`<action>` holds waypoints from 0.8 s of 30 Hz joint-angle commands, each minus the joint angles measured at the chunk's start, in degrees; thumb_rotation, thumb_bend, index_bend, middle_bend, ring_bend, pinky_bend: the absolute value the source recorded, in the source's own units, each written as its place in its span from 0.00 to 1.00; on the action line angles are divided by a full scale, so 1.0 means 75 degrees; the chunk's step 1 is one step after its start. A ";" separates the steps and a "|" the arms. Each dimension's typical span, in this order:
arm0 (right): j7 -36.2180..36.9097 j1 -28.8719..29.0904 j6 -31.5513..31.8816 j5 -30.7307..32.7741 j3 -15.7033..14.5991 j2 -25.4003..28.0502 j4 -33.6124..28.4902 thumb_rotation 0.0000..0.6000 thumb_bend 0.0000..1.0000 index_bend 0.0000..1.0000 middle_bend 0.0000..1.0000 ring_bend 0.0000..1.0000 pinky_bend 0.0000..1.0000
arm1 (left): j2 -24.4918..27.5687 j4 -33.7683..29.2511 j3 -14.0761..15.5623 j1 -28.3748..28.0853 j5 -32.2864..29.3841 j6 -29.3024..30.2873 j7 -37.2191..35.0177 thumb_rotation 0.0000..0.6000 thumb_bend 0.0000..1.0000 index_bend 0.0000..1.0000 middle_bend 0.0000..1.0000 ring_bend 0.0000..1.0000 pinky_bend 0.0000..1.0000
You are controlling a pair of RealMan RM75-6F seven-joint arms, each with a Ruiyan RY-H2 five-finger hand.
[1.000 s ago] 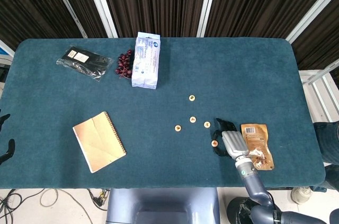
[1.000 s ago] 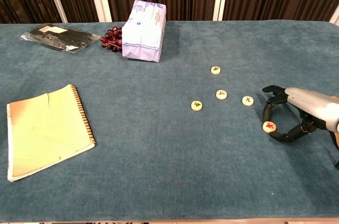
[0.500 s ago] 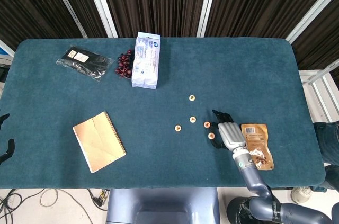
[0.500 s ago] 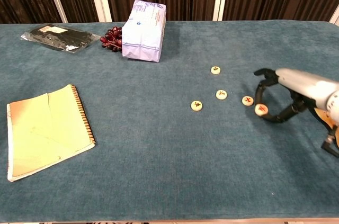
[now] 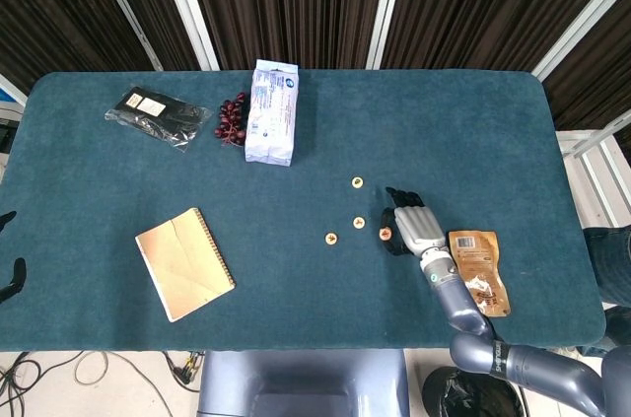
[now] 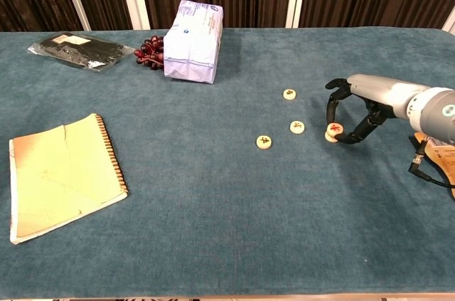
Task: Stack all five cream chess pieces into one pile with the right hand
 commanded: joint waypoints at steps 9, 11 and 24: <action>-0.0018 0.0171 -0.0040 0.0302 -0.0078 -0.0062 0.0176 1.00 0.41 0.52 0.00 0.00 0.00 | 0.0002 0.0005 -0.0002 -0.0003 -0.0013 -0.0012 0.0006 1.00 0.48 0.14 0.00 0.00 0.00; 0.0009 0.0181 -0.0040 0.0310 -0.0112 -0.0062 0.0179 1.00 0.41 0.52 0.00 0.00 0.00 | 0.0002 0.0004 -0.0002 -0.0003 -0.0012 -0.0011 0.0010 1.00 0.48 0.14 0.00 0.00 0.00; 0.0057 0.0354 -0.0055 0.0406 -0.0203 -0.0199 0.0417 1.00 0.41 0.52 0.00 0.00 0.00 | 0.0003 0.0022 -0.0010 -0.0002 -0.0024 -0.0008 0.0007 1.00 0.48 0.14 0.00 0.00 0.00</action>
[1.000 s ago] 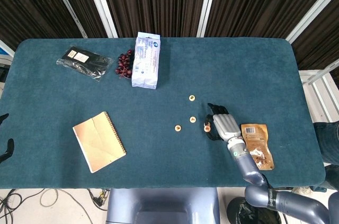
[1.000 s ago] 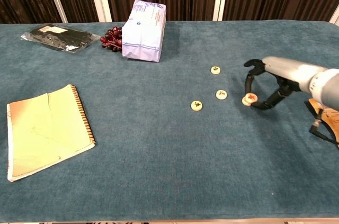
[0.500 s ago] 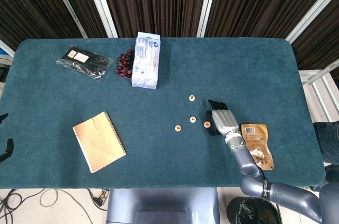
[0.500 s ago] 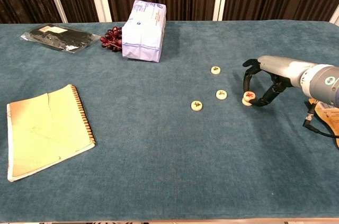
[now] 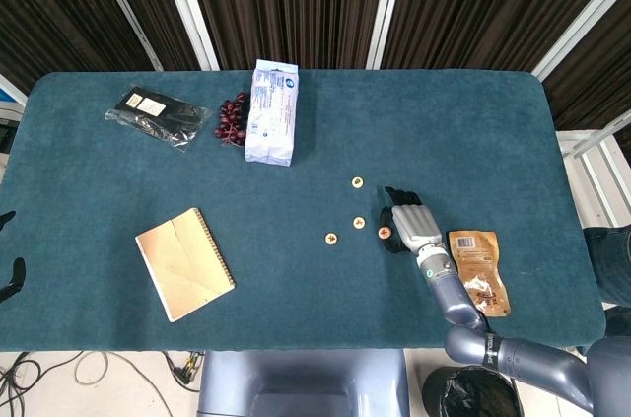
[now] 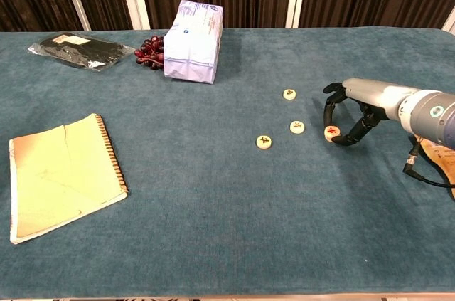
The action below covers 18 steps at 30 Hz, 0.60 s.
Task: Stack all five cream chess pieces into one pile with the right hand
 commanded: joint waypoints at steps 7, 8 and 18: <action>0.0008 0.0083 0.0016 0.0122 -0.0010 -0.0064 0.0117 1.00 0.41 0.52 0.00 0.00 0.00 | 0.0007 0.0004 -0.0012 -0.0003 -0.0018 -0.0004 -0.0012 1.00 0.48 0.14 0.00 0.00 0.00; 0.0010 0.0091 0.0019 0.0126 -0.0015 -0.0069 0.0129 1.00 0.41 0.52 0.00 0.00 0.00 | 0.0006 0.0004 -0.0011 -0.0004 -0.0014 -0.0006 -0.0011 1.00 0.48 0.14 0.00 0.00 0.00; 0.0049 0.0130 0.0055 0.0180 -0.0042 -0.0103 0.0250 1.00 0.41 0.52 0.00 0.00 0.00 | 0.0011 0.0012 -0.0013 -0.0006 -0.0023 -0.0015 -0.0015 1.00 0.48 0.15 0.00 0.00 0.00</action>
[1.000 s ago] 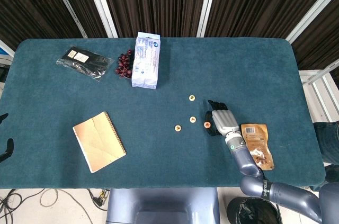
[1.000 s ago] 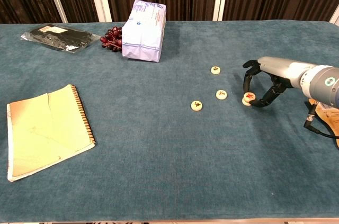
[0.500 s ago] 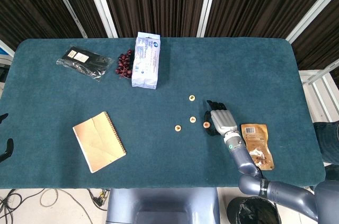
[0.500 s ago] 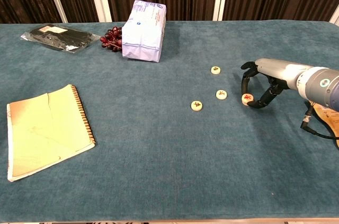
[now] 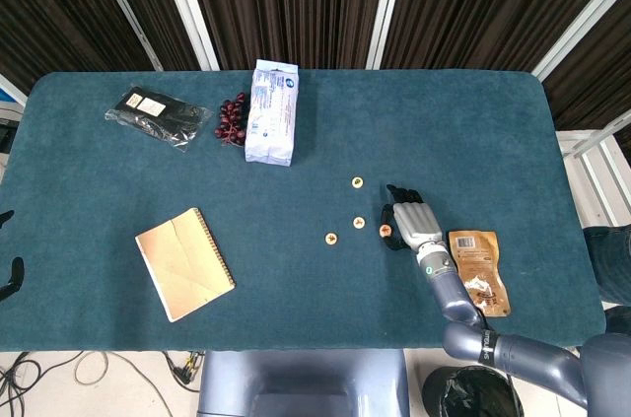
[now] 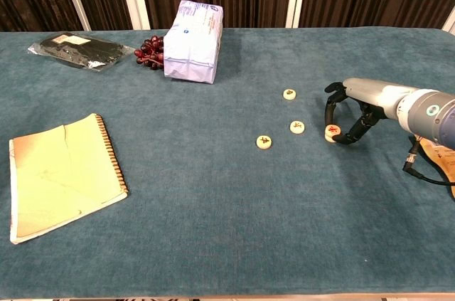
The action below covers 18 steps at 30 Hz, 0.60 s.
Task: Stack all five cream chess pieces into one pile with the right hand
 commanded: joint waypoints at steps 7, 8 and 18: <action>0.0121 -0.0030 0.0047 -0.0073 -0.0032 0.0061 -0.0055 1.00 0.41 0.50 0.00 0.00 0.00 | -0.0007 -0.0006 0.0009 -0.0005 0.0008 -0.0010 0.0025 1.00 0.48 0.15 0.00 0.00 0.00; 0.0125 -0.0029 0.0048 -0.0078 -0.0037 0.0062 -0.0057 1.00 0.41 0.50 0.00 0.00 0.00 | -0.0008 -0.0007 0.0009 -0.0004 0.0008 -0.0008 0.0025 1.00 0.48 0.15 0.00 0.00 0.00; 0.0109 0.0023 0.0059 -0.0060 -0.0053 0.0037 -0.0084 1.00 0.41 0.48 0.00 0.00 0.00 | -0.0002 -0.0004 -0.0001 -0.0004 -0.0003 -0.0006 0.0004 1.00 0.48 0.15 0.00 0.00 0.00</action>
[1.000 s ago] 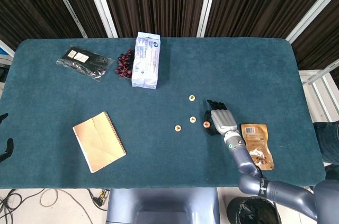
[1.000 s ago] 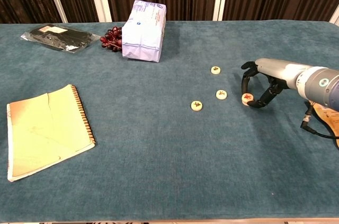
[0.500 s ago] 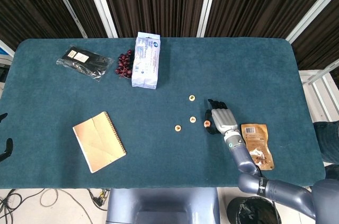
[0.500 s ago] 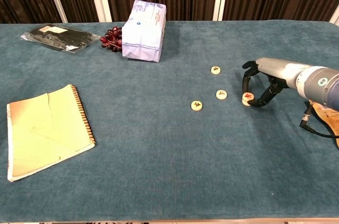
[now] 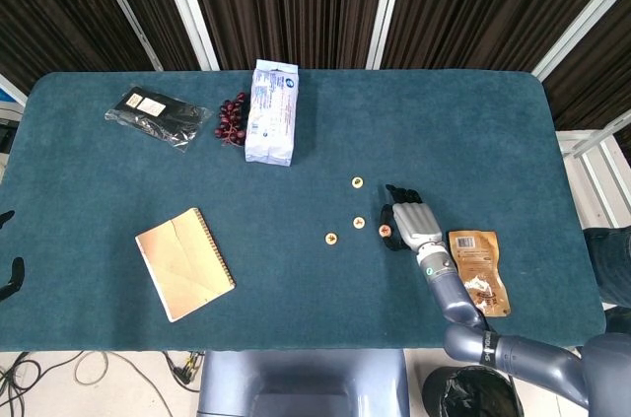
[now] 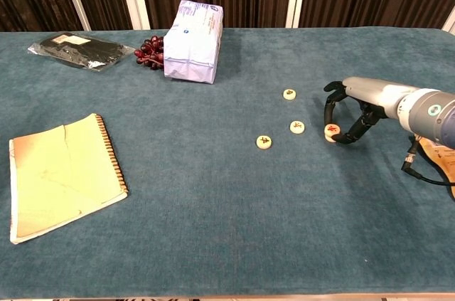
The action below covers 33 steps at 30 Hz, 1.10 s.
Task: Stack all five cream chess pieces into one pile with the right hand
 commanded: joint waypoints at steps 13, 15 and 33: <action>0.0015 0.0008 0.0010 0.0076 -0.0025 0.0056 -0.0058 1.00 0.41 0.46 0.00 0.00 0.00 | 0.0000 0.0003 -0.0016 0.0002 -0.0025 0.0001 -0.0038 1.00 0.48 0.15 0.00 0.00 0.00; 0.0025 0.0006 0.0017 0.0073 -0.0028 0.0065 -0.0073 1.00 0.41 0.46 0.00 0.00 0.00 | 0.0001 0.0004 -0.0014 0.0002 -0.0028 -0.0006 -0.0040 1.00 0.48 0.15 0.00 0.00 0.00; 0.0055 0.0049 0.0050 0.0020 -0.0045 0.0076 -0.0217 1.00 0.41 0.46 0.00 0.00 0.00 | 0.0002 0.0004 -0.0020 0.0002 -0.0036 -0.0006 -0.0044 1.00 0.48 0.15 0.00 0.00 0.00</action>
